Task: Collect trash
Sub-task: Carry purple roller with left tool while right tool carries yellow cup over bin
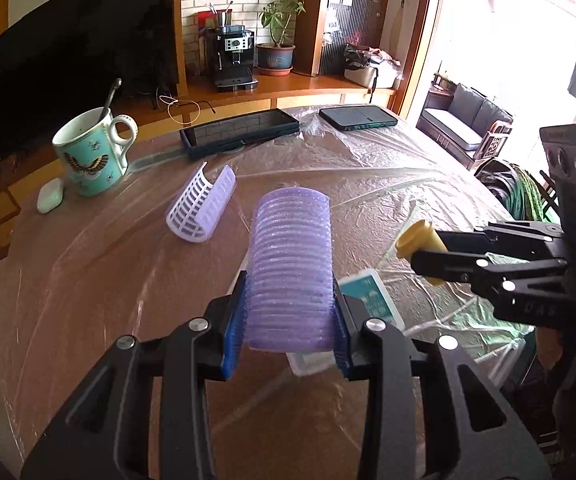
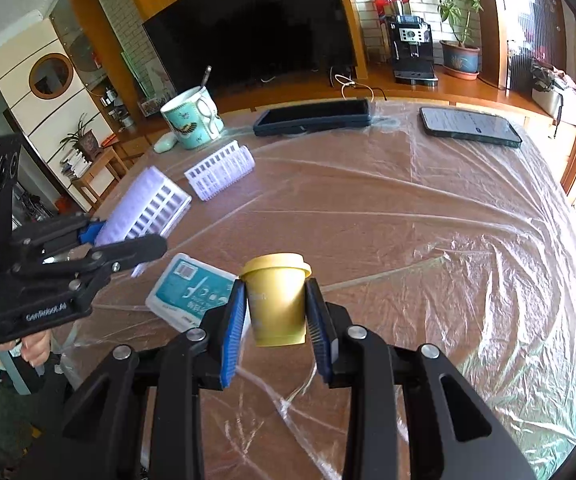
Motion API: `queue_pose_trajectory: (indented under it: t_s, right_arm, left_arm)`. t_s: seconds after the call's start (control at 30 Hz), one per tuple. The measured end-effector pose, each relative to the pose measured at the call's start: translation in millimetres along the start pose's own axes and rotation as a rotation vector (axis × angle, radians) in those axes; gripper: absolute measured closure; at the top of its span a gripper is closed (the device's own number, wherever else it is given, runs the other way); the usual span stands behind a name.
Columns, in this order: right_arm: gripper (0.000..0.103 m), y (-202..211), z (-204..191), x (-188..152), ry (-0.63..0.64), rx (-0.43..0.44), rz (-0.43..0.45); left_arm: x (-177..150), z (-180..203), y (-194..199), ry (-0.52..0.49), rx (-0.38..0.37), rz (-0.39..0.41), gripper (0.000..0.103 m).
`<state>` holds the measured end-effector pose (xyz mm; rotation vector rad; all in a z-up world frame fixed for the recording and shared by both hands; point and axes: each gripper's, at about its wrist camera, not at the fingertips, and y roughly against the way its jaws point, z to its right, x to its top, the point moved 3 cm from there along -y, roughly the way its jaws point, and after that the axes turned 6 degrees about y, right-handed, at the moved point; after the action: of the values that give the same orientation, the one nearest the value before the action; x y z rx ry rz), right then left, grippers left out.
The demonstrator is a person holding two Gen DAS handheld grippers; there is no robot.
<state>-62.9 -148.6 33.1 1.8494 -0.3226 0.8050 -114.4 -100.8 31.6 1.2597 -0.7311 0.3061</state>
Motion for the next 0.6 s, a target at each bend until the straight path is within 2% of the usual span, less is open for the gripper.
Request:
queue_pose_trajectory:
  t_s: [0.33, 0.6]
  right_arm:
    - [0.072, 32, -24, -3, 0.045, 0.015, 0.054]
    - [0.072, 54, -46, -19, 0.081, 0.044, 0.063]
  left_arm:
    - [-27, 8, 42, -0.010, 0.007, 0.048, 0.065]
    - [-51, 17, 69, -0.013, -0.020, 0.059, 0.065]
